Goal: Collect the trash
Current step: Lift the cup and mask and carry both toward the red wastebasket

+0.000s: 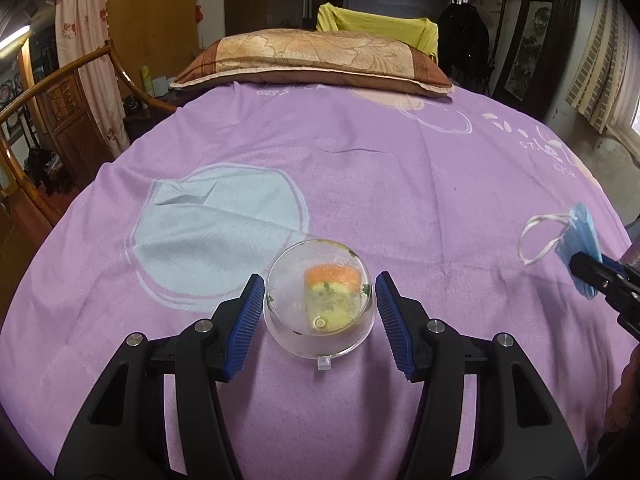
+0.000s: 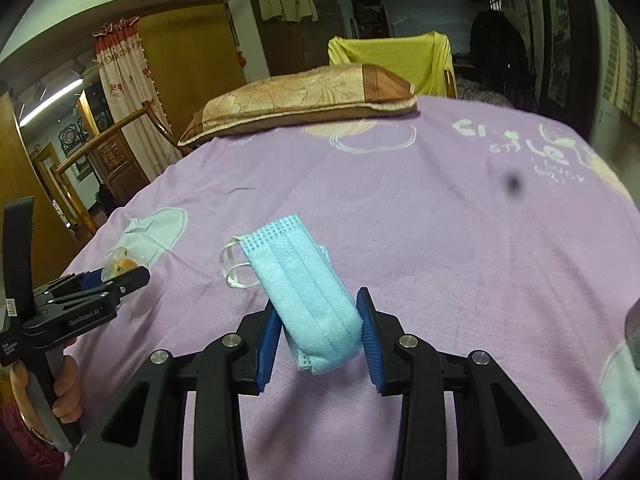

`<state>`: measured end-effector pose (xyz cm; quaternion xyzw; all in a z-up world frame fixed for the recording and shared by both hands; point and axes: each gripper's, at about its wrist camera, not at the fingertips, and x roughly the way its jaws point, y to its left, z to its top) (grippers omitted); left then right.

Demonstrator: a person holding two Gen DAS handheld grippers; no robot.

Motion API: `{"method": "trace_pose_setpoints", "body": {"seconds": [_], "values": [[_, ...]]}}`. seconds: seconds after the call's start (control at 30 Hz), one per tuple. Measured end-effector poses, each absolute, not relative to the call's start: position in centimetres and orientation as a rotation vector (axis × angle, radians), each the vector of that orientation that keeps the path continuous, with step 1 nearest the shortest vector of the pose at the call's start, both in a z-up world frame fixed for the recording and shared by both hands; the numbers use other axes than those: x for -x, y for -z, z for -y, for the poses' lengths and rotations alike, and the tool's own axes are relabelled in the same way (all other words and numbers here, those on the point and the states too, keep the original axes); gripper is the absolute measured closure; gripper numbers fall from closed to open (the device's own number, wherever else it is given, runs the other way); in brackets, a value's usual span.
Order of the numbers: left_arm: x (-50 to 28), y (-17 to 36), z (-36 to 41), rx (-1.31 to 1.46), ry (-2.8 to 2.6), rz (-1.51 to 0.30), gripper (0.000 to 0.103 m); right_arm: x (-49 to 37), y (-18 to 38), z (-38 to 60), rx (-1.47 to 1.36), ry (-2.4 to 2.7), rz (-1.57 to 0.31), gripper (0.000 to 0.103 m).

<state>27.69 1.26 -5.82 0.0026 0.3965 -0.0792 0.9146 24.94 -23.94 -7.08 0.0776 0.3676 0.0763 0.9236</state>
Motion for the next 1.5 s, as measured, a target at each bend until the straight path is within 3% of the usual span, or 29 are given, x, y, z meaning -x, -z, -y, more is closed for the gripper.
{"method": "trace_pose_setpoints", "body": {"seconds": [0.27, 1.5], "values": [[-24.8, 4.8, -1.2, 0.019, 0.186, -0.806, 0.046, -21.5, 4.6, 25.8, -0.203, -0.157, -0.691, 0.066], [-2.2, -13.6, 3.4, -0.062, 0.298, -0.382, 0.046, 2.9, -9.1, 31.3, -0.215, -0.208, -0.284, 0.066]]}}
